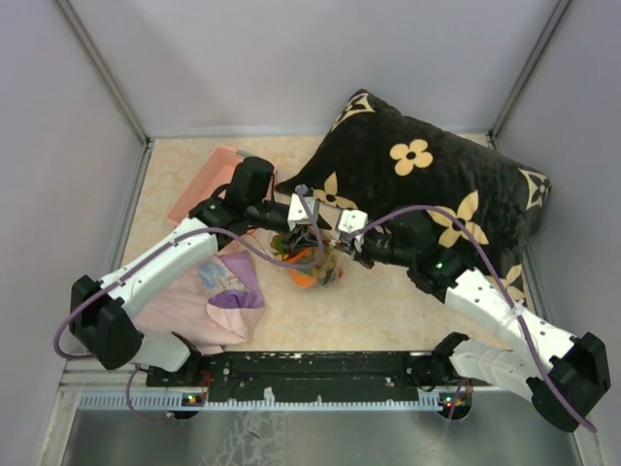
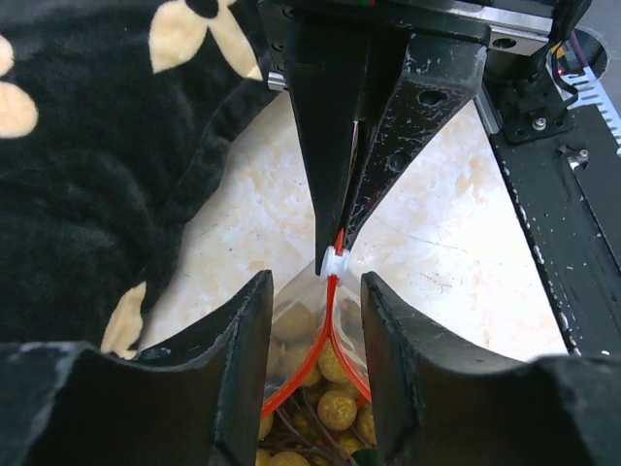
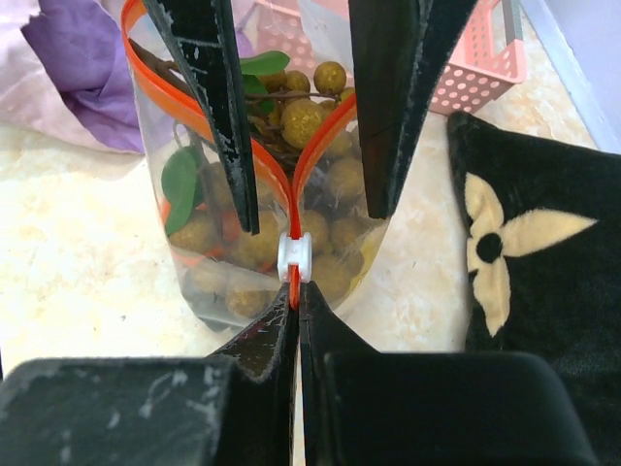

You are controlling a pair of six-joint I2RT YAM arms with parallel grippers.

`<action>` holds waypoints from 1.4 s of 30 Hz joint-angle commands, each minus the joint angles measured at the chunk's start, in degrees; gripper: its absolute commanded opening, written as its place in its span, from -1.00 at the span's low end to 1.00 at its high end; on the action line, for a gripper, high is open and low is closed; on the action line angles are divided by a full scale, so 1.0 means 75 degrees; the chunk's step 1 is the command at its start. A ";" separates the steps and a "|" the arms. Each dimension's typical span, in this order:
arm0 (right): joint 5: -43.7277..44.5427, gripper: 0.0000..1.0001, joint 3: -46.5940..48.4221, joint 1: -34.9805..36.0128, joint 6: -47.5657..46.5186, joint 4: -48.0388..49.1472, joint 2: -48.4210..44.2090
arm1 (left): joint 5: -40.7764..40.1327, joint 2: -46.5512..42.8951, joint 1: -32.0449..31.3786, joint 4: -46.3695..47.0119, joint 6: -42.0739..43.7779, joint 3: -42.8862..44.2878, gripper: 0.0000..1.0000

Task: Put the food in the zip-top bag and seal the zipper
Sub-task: Zip the zipper food storage bag at the center of the board.

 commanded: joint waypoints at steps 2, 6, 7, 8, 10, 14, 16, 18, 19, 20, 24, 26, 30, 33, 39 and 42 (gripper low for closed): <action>-0.0313 -1.00 0.0494 -0.0069 0.0015 0.0147 -0.0211 | 0.0399 -0.0099 -0.0116 0.0259 -0.0074 0.0092 -0.02; -0.0356 -1.00 0.0516 -0.0071 0.0073 0.0177 -0.0222 | 0.0433 0.0087 -0.0179 0.0134 -0.0042 0.0181 -0.02; -0.0364 -1.00 0.0510 -0.0070 0.0079 0.0182 -0.0225 | 0.0442 0.0116 -0.0195 0.0096 -0.0032 0.0205 -0.04; -0.0366 -1.00 0.0515 -0.0078 0.0095 0.0194 -0.0214 | 0.0446 0.0131 -0.0201 0.0079 -0.0021 0.0212 -0.06; -0.0388 -1.00 0.0535 -0.0082 0.0119 0.0198 -0.0201 | 0.0435 0.0158 -0.0213 0.0070 -0.0006 0.0201 -0.12; -0.0430 -1.00 0.0549 -0.0090 0.0181 0.0248 -0.0167 | 0.0506 0.0222 -0.0237 0.0000 0.0029 0.0214 -0.25; -0.0452 -1.00 0.0551 -0.0103 0.0201 0.0244 -0.0145 | 0.0494 0.0240 -0.0248 -0.0023 0.0051 0.0214 -0.36; -0.0532 -1.00 0.0557 -0.0148 0.0243 0.0248 -0.0130 | 0.0472 0.0252 -0.0255 -0.0052 0.0053 0.0204 -0.40; -0.0562 -1.00 0.0562 -0.0172 0.0259 0.0255 -0.0139 | 0.0469 0.0261 -0.0258 -0.0064 0.0053 0.0193 -0.43; -0.0599 -1.00 0.0571 -0.0192 0.0272 0.0243 -0.0140 | 0.0458 0.0264 -0.0260 -0.0071 0.0063 0.0170 -0.48; -0.0742 -1.00 0.0574 -0.0286 0.0332 0.0254 -0.0145 | 0.0437 0.0284 -0.0272 -0.0100 0.0067 0.0098 -0.52; -0.0800 -1.00 0.0585 -0.0314 0.0334 0.0218 -0.0120 | 0.0456 0.0296 -0.0283 -0.0092 0.0071 0.0095 -0.51; -0.0857 -1.00 0.0598 -0.0329 0.0346 0.0186 -0.0079 | 0.0525 0.0344 -0.0329 0.0025 0.0026 0.0123 -0.41; -0.0857 -1.00 0.0617 -0.0340 0.0337 0.0191 -0.0072 | 0.0513 0.0440 -0.0374 0.0094 0.0018 0.0164 -0.35; -0.0901 -1.00 0.0659 -0.0413 0.0359 0.0139 -0.0076 | 0.0442 0.0540 -0.0413 0.0062 0.0026 0.0273 -0.63; -0.1004 -1.00 0.0620 -0.0548 0.0404 0.0067 -0.0141 | 0.0159 0.0471 -0.0413 -0.0229 0.0270 0.0303 -0.87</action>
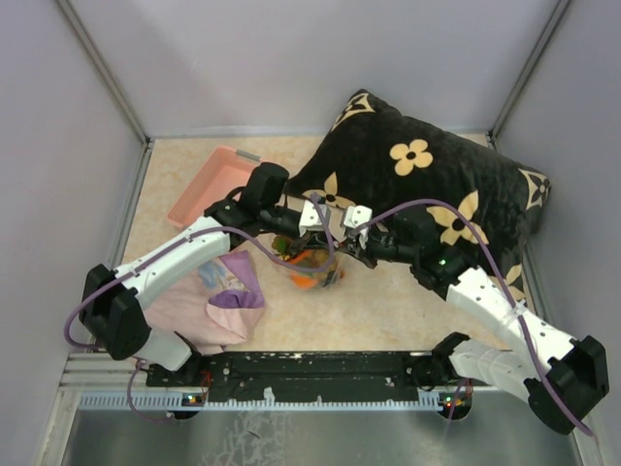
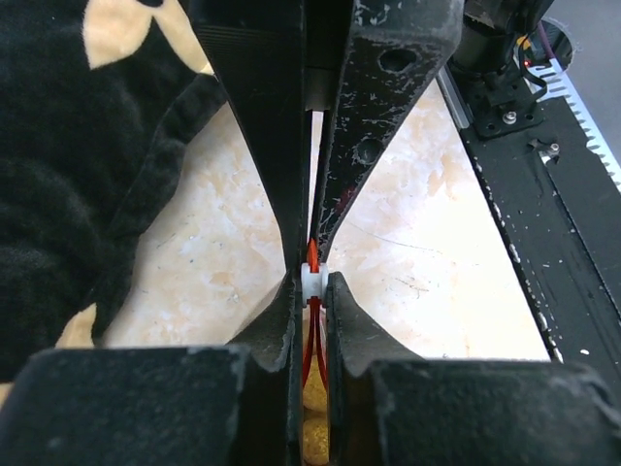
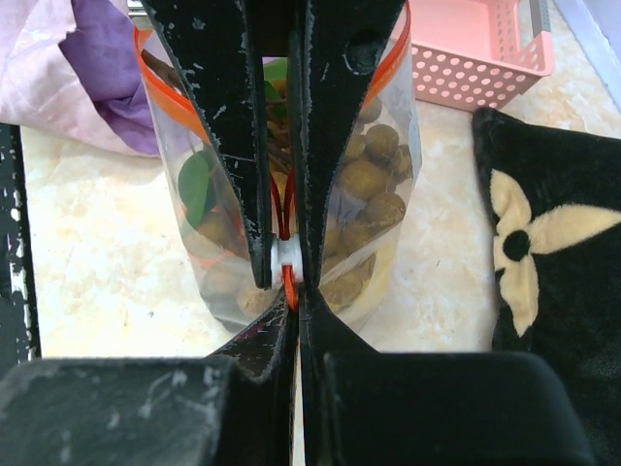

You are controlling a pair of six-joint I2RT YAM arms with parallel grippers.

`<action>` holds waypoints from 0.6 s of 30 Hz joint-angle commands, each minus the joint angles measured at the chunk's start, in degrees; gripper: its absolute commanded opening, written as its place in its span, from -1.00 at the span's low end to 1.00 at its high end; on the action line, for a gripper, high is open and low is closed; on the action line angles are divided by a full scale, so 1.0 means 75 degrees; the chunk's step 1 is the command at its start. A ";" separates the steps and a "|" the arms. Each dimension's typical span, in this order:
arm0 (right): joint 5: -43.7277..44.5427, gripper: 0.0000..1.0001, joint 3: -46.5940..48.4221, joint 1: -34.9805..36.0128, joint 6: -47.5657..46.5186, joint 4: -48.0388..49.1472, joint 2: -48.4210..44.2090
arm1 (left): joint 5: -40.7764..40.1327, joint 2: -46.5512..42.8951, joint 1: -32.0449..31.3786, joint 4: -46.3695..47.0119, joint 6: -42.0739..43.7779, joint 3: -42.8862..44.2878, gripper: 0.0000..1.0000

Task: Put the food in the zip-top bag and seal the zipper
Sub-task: Zip the zipper food storage bag at the center of the board.

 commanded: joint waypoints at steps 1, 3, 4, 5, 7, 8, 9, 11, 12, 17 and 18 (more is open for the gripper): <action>-0.0352 -1.00 0.0458 -0.0263 0.0132 0.0379 -0.0180 | -0.0155 -0.0043 -0.0060 -0.0468 0.0391 0.0333 -0.92; -0.0478 -1.00 0.0362 -0.0393 0.0158 0.0370 -0.0270 | -0.0502 -0.0084 -0.0057 -0.0790 0.0418 0.0445 -0.97; -0.0524 -1.00 0.0312 -0.0470 0.0154 0.0379 -0.0296 | -0.0691 -0.0117 -0.0047 -0.0897 0.0416 0.0462 -0.97; -0.0527 -1.00 0.0288 -0.0525 0.0144 0.0340 -0.0321 | -0.0828 -0.0152 -0.0018 -0.0938 0.0425 0.0450 -0.97; -0.0577 -1.00 0.0321 -0.0574 0.0056 0.0141 -0.0329 | -0.0913 -0.0214 0.0001 -0.0978 0.0451 0.0443 -0.96; -0.0653 -1.00 0.0355 -0.0583 0.0025 0.0050 -0.0323 | -0.0860 -0.0222 -0.0003 -0.0988 0.0457 0.0444 -0.96; -0.0720 -1.00 0.0382 -0.0583 0.0020 -0.0002 -0.0306 | -0.0786 -0.0223 0.0001 -0.1015 0.0474 0.0452 -0.96; -0.0763 -1.00 0.0379 -0.0583 0.0031 -0.0040 -0.0311 | -0.0834 -0.0229 0.0007 -0.1073 0.0467 0.0431 -0.94; -0.0753 -1.00 0.0354 -0.0598 0.0034 -0.0042 -0.0329 | -0.0982 -0.0242 0.0012 -0.1117 0.0469 0.0397 -0.94; -0.0738 -1.00 0.0300 -0.0682 0.0031 -0.0067 -0.0480 | -0.1346 -0.0390 0.0057 -0.1259 0.0429 0.0323 -0.92; -0.0779 -1.00 0.0332 -0.0682 0.0041 -0.0101 -0.0513 | -0.1254 -0.0397 0.0057 -0.1251 0.0397 0.0373 -0.92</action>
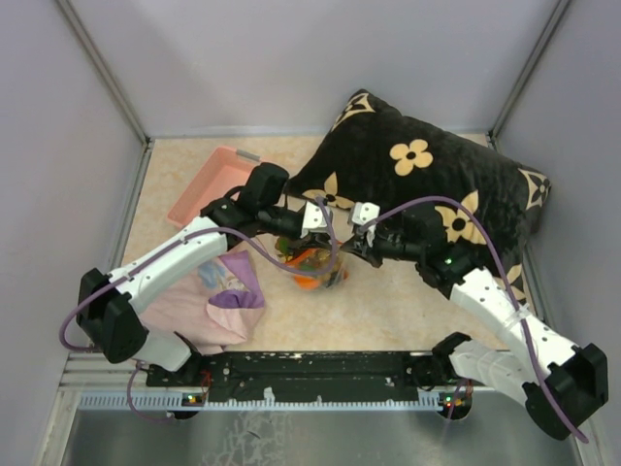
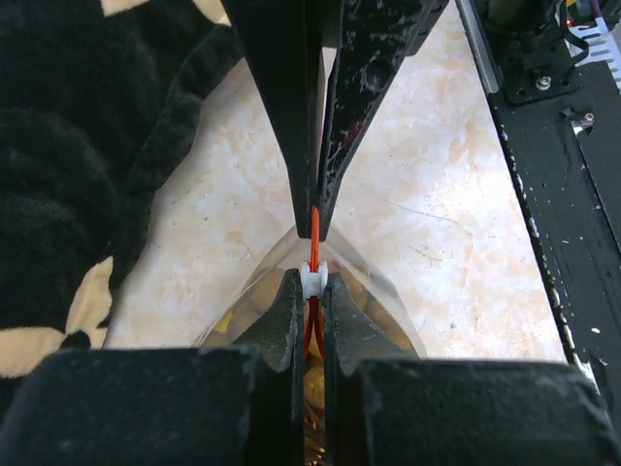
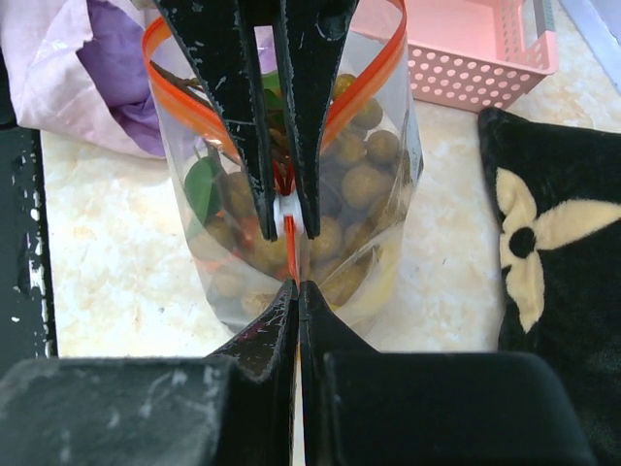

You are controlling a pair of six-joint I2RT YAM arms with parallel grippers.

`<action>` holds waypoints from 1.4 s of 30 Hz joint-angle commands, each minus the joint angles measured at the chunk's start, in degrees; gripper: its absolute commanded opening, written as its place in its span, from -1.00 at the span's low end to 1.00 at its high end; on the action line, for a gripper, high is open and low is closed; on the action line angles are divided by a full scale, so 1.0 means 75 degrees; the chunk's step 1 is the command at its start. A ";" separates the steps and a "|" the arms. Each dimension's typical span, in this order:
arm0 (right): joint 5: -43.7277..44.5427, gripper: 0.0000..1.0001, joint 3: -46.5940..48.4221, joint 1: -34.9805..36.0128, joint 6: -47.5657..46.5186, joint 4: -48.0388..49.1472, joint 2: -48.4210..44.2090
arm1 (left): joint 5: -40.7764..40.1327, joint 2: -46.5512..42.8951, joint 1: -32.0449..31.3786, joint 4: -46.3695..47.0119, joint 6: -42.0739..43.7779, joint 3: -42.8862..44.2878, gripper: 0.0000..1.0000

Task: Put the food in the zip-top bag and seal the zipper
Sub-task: Zip the zipper food storage bag at the center of the board.

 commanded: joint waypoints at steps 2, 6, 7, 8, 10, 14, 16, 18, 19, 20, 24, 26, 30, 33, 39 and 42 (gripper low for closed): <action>-0.0275 -0.97 0.0477 -0.0187 -0.0054 -0.0036 -0.0467 | -0.0021 -0.0239 0.0086 -0.0410 -0.0021 0.0264 -0.93; -0.0618 -0.66 0.0738 -0.0187 -0.0054 -0.0053 -0.0458 | 0.0255 -0.0188 0.0064 -0.0218 -0.0245 0.0419 -0.94; -0.0640 -0.63 0.0774 -0.0187 -0.0054 -0.0046 -0.0415 | 0.0265 -0.0193 0.0063 -0.0178 -0.0257 0.0399 -0.94; -0.0704 -0.56 0.0837 -0.0187 -0.0054 -0.0051 -0.0331 | 0.0266 -0.0192 0.0063 -0.0157 -0.0259 0.0369 -0.95; -0.0914 -0.46 0.0977 -0.0187 -0.0038 -0.0042 -0.0208 | 0.0258 -0.0169 0.0053 -0.0171 -0.0257 0.0368 -0.96; -0.1125 -0.42 0.1166 -0.0188 0.0040 0.0047 -0.0017 | 0.0251 -0.0165 0.0040 -0.0190 -0.0228 0.0384 -0.96; -0.1164 -0.42 0.1158 -0.0187 0.0010 0.0064 0.0068 | 0.0256 -0.0170 0.0031 -0.0166 -0.0227 0.0398 -0.96; -0.1270 -0.43 0.1168 -0.0187 0.0004 0.0055 0.0187 | 0.0259 -0.0159 0.0028 -0.0166 -0.0224 0.0432 -0.97; -0.1323 -0.44 0.1183 -0.0187 -0.0006 0.0024 0.0249 | 0.0256 -0.0153 0.0017 -0.0156 -0.0225 0.0436 -0.97; -0.1354 -0.46 0.1213 -0.0187 -0.0016 -0.0029 0.0310 | 0.0240 -0.0157 0.0016 -0.0154 -0.0230 0.0435 -0.97; -0.1249 -0.58 0.1220 -0.0187 -0.0117 -0.0199 0.0453 | 0.0257 -0.0136 0.0004 -0.0154 -0.0228 0.0471 -0.97; -0.1094 -0.80 0.1162 -0.0187 -0.0102 -0.0138 0.0428 | 0.0262 -0.0141 -0.0003 -0.0154 -0.0234 0.0469 -0.97; -0.0461 -1.00 0.1054 -0.0200 -0.0112 -0.0031 0.0198 | 0.0074 -0.0190 -0.0004 -0.0234 -0.0219 0.0443 -0.97; -0.0251 -1.00 0.1012 -0.0297 -0.0147 -0.0132 0.0010 | -0.0177 -0.0288 0.0004 -0.0447 -0.0115 0.0386 -0.97; 0.0075 -1.00 0.0923 -0.0666 -0.0228 -0.0579 -0.0364 | -0.0720 -0.0601 0.0093 -0.0669 -0.0130 0.0096 -0.97; 0.0130 -1.00 0.0842 -0.0786 -0.0230 -0.0696 -0.0580 | -0.0986 -0.0729 0.0185 -0.0773 -0.0139 0.0007 -0.97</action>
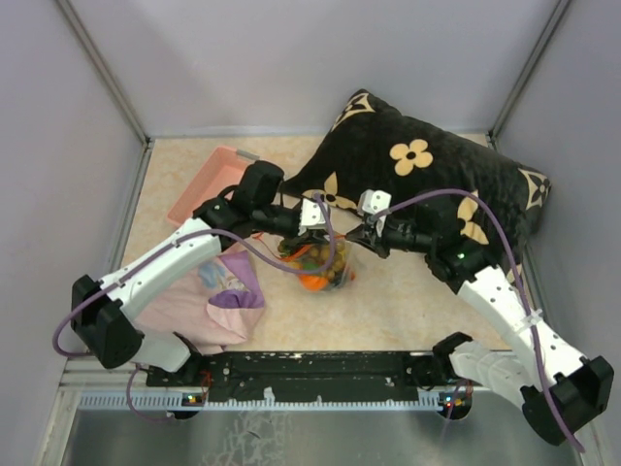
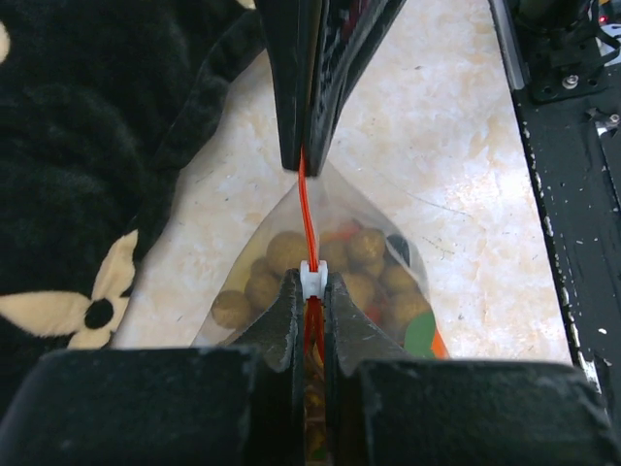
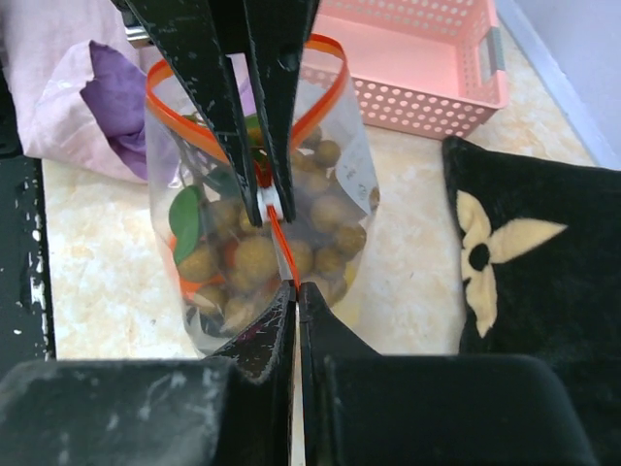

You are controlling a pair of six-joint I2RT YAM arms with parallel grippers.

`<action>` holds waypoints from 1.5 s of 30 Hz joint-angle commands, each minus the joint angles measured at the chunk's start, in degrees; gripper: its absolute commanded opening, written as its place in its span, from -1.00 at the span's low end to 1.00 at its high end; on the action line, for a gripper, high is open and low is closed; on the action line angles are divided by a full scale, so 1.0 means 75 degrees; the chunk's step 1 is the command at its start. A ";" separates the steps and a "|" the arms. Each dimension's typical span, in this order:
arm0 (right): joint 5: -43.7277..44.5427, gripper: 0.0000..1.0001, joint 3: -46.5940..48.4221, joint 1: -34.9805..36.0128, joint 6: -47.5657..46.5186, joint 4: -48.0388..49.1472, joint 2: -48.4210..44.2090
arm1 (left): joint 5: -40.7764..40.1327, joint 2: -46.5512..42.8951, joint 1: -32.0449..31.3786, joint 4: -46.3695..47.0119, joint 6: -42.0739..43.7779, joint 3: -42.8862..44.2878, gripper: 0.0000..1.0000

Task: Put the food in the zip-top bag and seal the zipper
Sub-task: Zip the zipper food storage bag at the center of the board.

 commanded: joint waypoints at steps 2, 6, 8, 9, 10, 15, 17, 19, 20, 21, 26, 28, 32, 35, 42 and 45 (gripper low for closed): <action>0.0594 -1.00 0.0005 -0.0384 -0.0165 -0.0193 -0.0617 | -0.0612 -0.0550 0.0292 -0.0609 0.0066 -0.0166 -0.96; 0.0682 -1.00 -0.0024 -0.0441 -0.0206 -0.0523 -0.0796 | -0.0761 -0.0676 0.0558 -0.0828 0.0095 -0.0216 -0.96; 0.0714 -1.00 -0.0024 -0.0453 -0.0234 -0.0668 -0.0874 | -0.0815 -0.0731 0.0673 -0.0891 0.0129 -0.0253 -0.96; 0.0684 -1.00 0.0031 -0.0455 -0.0240 -0.0749 -0.0881 | -0.0841 -0.0735 0.0685 -0.0938 0.0151 -0.0239 -0.97; 0.0619 -1.00 0.0128 -0.0456 -0.0225 -0.0827 -0.0865 | -0.0776 -0.0729 0.0685 -0.0983 0.0155 -0.0197 -0.98; -0.0201 -0.44 0.0567 -0.0435 -0.0159 -0.0727 -0.0418 | 0.0089 -0.0621 0.0666 -0.0882 0.0106 0.0037 -1.00; -0.0373 -0.34 0.0707 -0.0363 -0.0286 -0.0609 -0.0121 | 0.0189 -0.0578 0.0654 -0.0788 0.0071 0.0037 -1.00; -0.0471 -0.30 0.0896 -0.0232 -0.0404 -0.0500 0.0212 | 0.0227 -0.0539 0.0641 -0.0765 0.0069 0.0047 -1.00; -0.0536 -0.29 0.0991 -0.0167 -0.0435 -0.0437 0.0373 | 0.0249 -0.0527 0.0634 -0.0773 0.0071 0.0059 -1.00; -0.0618 -0.27 0.1079 -0.0063 -0.0450 -0.0389 0.0531 | 0.0262 -0.0524 0.0629 -0.0774 0.0070 0.0059 -1.00; -0.0774 -0.18 0.1443 0.0514 -0.0697 -0.0308 0.1312 | 0.0354 -0.0500 0.0594 -0.0713 0.0025 0.0119 -1.00; -0.0978 -0.17 0.1565 0.0629 -0.0712 -0.0273 0.1520 | 0.0378 -0.0467 0.0565 -0.0650 -0.0008 0.0121 -1.00; -0.1049 -0.16 0.1580 0.0740 -0.0555 0.0166 0.1755 | 0.0477 -0.0405 0.0529 -0.0630 -0.0020 0.0150 -1.00; -0.0963 -0.23 0.1592 0.0751 -0.0490 0.0432 0.1950 | 0.0506 -0.0373 0.0501 -0.0591 -0.0027 0.0126 -1.00; -0.0657 -0.84 0.1820 0.0742 -0.0767 -0.0100 0.2327 | 0.0502 -0.0309 0.0489 -0.0573 -0.0022 0.0159 -1.00; -0.0123 -1.00 0.1758 0.0723 -0.0801 -0.0336 0.2199 | 0.0428 -0.0369 0.0488 -0.0580 -0.0040 0.0151 -0.99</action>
